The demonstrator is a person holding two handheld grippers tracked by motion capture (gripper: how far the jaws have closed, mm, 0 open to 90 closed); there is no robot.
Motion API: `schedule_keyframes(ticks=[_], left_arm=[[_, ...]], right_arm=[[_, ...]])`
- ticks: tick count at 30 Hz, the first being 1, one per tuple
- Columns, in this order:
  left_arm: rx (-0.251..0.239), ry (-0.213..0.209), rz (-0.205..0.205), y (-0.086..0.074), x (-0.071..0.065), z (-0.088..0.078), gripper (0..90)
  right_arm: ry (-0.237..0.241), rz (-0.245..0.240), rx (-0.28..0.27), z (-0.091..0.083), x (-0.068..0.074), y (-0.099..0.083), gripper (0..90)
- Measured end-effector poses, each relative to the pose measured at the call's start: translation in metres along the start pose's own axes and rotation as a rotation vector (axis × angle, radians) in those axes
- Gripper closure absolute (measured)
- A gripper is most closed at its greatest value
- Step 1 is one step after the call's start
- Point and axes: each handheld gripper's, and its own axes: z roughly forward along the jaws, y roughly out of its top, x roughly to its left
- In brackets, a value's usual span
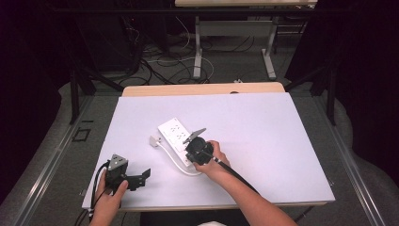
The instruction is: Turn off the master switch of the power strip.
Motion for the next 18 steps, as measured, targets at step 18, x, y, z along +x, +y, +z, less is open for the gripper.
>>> schedule_keyframes(ticks=[18], left_arm=[[0.009,-0.006,0.001,0.0005,0.0006,-0.0006,0.9]], right_arm=[[-0.002,0.031,-0.014,-0.0015,0.0000,0.0006,83.4]])
